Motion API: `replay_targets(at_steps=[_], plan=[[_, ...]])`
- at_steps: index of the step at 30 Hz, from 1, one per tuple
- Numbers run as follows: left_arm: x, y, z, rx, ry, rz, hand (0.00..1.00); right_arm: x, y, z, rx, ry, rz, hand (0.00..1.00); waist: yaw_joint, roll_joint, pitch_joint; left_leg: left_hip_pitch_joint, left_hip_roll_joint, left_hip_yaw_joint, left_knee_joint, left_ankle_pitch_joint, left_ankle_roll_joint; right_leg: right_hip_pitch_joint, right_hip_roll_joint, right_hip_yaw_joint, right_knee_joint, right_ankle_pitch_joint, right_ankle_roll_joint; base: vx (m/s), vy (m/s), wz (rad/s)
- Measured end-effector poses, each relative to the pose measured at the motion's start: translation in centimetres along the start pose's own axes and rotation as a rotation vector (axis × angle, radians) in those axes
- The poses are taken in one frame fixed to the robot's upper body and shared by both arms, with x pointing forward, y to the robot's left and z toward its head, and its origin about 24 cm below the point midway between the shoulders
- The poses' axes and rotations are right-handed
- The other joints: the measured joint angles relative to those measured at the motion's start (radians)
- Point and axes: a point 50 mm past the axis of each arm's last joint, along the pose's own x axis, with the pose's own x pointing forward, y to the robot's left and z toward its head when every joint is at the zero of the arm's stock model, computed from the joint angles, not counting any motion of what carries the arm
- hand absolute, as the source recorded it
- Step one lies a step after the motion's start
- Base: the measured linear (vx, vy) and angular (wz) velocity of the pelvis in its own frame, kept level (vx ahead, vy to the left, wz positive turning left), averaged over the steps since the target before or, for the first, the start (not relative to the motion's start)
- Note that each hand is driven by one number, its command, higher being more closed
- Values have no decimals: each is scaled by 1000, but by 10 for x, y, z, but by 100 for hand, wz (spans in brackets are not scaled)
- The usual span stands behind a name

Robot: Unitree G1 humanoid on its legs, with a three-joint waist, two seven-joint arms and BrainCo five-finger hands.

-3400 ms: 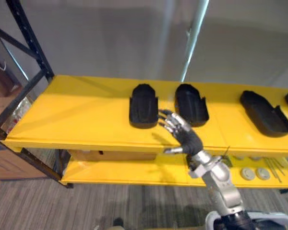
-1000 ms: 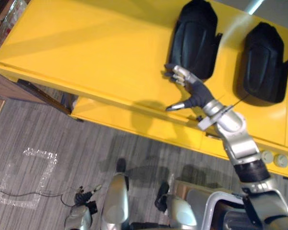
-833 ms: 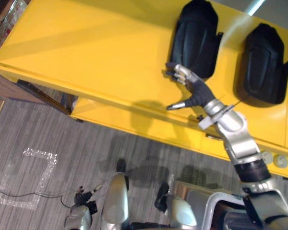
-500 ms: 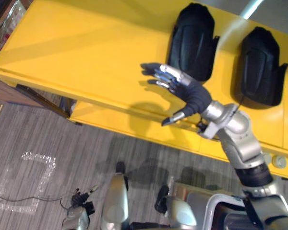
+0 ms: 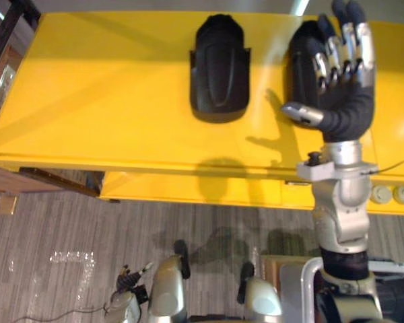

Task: Walk over and take plastic housings, then place them on the shelf

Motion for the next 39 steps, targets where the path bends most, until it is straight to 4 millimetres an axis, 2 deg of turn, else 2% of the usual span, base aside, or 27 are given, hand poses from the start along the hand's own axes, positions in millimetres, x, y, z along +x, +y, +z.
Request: replay_targets(at_steps=[4,11,13,16,18,20,22,24,26,28,30,32,39], plan=[[0,-2,-2,12,7,-8,0,-3,-10,-16,4,69,-42,0,0,2,0,30,-20,-7,-86,57,-4,-1,-6,-8,1,-5,8,-40,-60,11],[-1,2,-13,35,50,4,0,3,-12,-8,-53,2,-46,0,2,4,-1,109,-52,-16,-228,128,-6,34,-16,-28,-14,-7,11,-11,-26,7],[-2,6,-20,47,76,14,0,3,-18,-5,-64,-8,-66,0,1,-1,-23,130,-59,-13,-268,141,-8,46,-16,-28,-36,-3,17,50,-4,0],[-7,17,-36,62,120,41,0,-4,-41,1,-119,-10,-157,0,-5,-27,-84,176,-68,1,-345,164,-16,78,-14,-30,-92,16,25,111,11,-5],[-11,30,-48,95,151,75,0,-17,-60,2,-163,16,-242,0,-23,-62,-145,230,-71,14,-402,175,-26,117,-7,-26,-132,30,31,187,12,-13],[-12,37,-52,107,166,95,0,-29,-75,3,-191,42,-296,0,-38,-81,-185,252,-64,22,-409,175,-27,133,1,-21,-137,46,30,130,-10,-10],[-12,39,-54,112,175,100,0,-42,-88,4,-202,69,-344,0,-51,-87,-212,271,-49,50,-409,175,-27,140,16,-12,-137,75,25,88,8,-23],[-12,39,-55,150,178,98,0,-57,-96,4,-227,113,-374,0,-56,-87,-236,287,-38,72,-409,175,-27,141,25,13,-143,102,19,55,26,-36],[-13,39,-58,190,197,88,0,-79,-101,-1,-223,198,-406,0,-81,-84,-265,293,-31,101,-409,175,-27,136,32,42,-152,121,10,8,32,-29],[-13,39,-59,211,206,78,0,-96,-103,-6,-229,256,-460,0,-95,-85,-267,302,-24,127,-414,175,-28,124,38,75,-152,125,6,-42,17,-44],[-13,40,-62,254,230,60,0,-120,-105,-9,-238,326,-546,0,-108,-81,-273,304,-9,183,-417,158,-45,91,53,136,-164,125,5,-134,-1,-84],[-14,42,-66,305,250,41,0,-135,-107,-10,-251,370,-590,0,-117,-85,-278,306,-8,230,-417,154,-53,76,53,176,-188,123,4,-128,-30,-85],[-25,44,-93,515,354,-74,0,-203,-141,19,-375,543,-777,0,-250,-58,-299,369,26,395,-418,166,-82,33,95,318,-193,112,-1,-114,-51,-71]])
